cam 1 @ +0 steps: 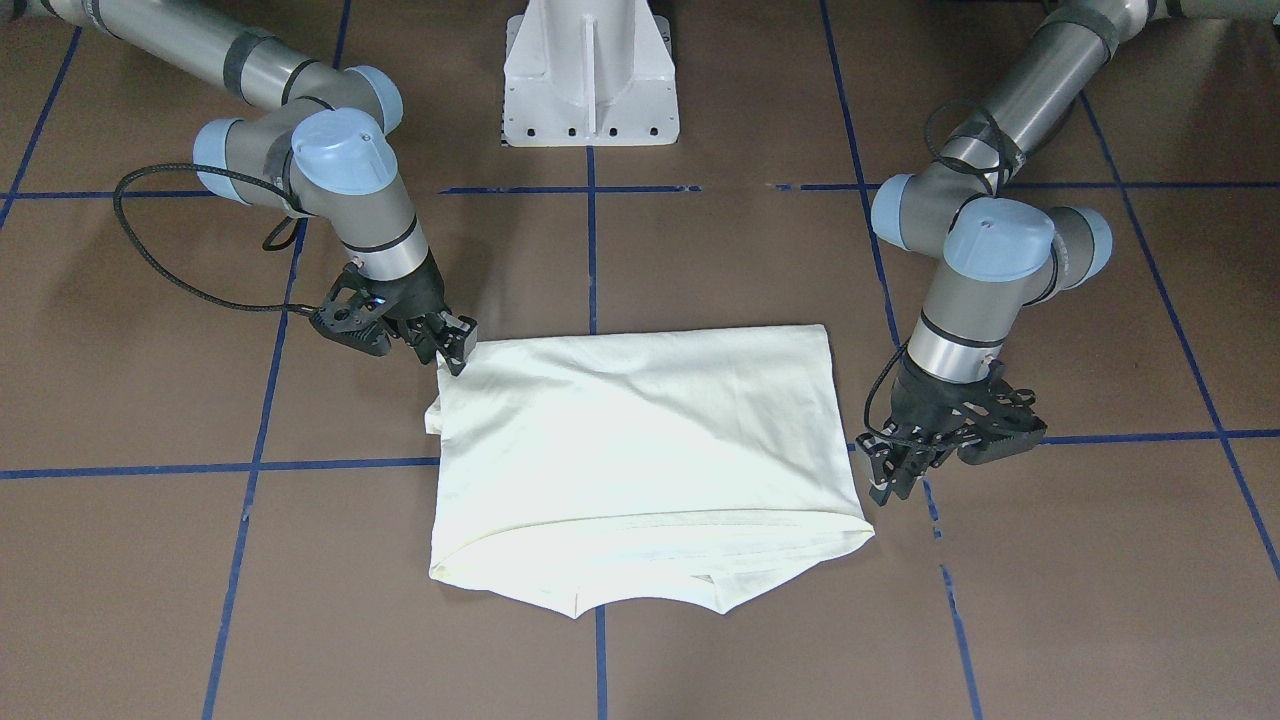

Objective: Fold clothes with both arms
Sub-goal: 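Lower the right gripper to the folded shirt's corner nearest it and grasp, then drag the shirt corner with the right gripper toward the robot, rotating the bundle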

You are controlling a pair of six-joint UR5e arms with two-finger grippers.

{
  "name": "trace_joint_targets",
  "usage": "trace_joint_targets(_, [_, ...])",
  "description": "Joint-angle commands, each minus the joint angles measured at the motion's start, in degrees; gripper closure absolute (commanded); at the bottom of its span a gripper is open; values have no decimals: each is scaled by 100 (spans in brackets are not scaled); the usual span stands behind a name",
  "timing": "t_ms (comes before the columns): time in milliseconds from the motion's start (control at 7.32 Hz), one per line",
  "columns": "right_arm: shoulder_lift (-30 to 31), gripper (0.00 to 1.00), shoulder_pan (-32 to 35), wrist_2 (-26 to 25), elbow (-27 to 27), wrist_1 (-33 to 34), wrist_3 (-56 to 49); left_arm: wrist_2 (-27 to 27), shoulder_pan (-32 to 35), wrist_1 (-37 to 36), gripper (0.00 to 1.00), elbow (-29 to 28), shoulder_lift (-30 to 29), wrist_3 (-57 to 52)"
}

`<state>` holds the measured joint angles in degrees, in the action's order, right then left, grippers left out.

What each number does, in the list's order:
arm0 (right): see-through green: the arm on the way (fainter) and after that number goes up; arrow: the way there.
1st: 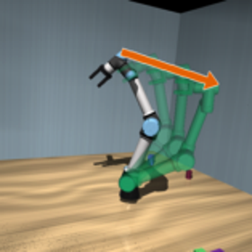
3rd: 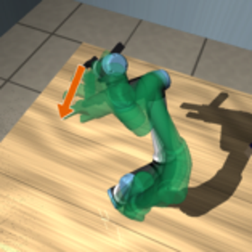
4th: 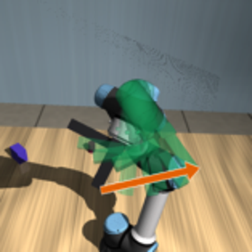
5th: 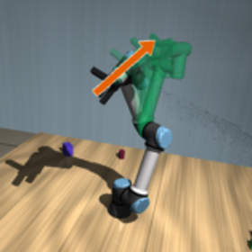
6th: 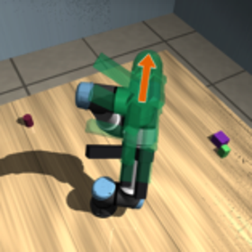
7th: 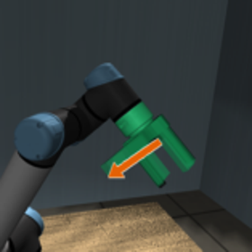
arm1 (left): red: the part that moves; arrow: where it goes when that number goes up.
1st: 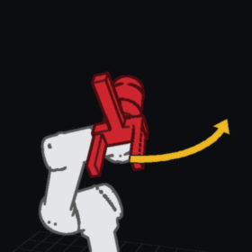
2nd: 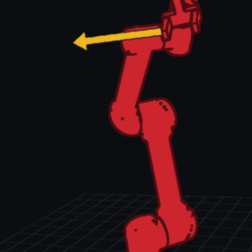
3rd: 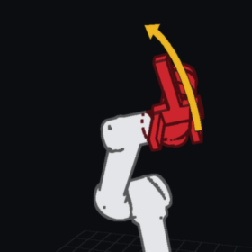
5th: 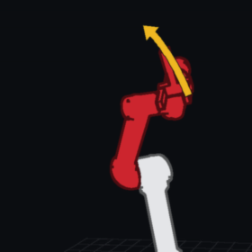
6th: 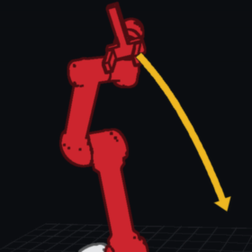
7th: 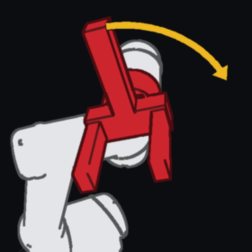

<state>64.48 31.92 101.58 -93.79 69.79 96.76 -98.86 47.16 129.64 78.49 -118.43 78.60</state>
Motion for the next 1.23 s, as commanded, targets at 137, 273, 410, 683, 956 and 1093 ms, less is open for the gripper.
trace_joint_targets(137, [64, 100, -89, 11, -113, -26, 10, -1, 4, 8, 62, 0, 48, -3])
trace_joint_targets(273, [343, 100, -150, 20, -462, -331, 36, -1, 4, 9, 62, 9, 48, -3])
trace_joint_targets(410, [1016, 100, -360, 63, -1379, -447, 27, -1, 13, 9, 62, 44, 48, -3])
trace_joint_targets(683, [2143, 100, -1140, 133, -3042, -413, 358, -28, -13, 9, 59, 166, -22, 14])
trace_joint_targets(956, [2455, 100, -2123, 824, -3821, -413, 1497, -167, -40, 332, 45, 533, -67, 6])
trace_joint_targets(1093, [2507, 100, -2772, 828, -3849, -404, 1799, -847, -66, 342, 43, 797, -49, -12])
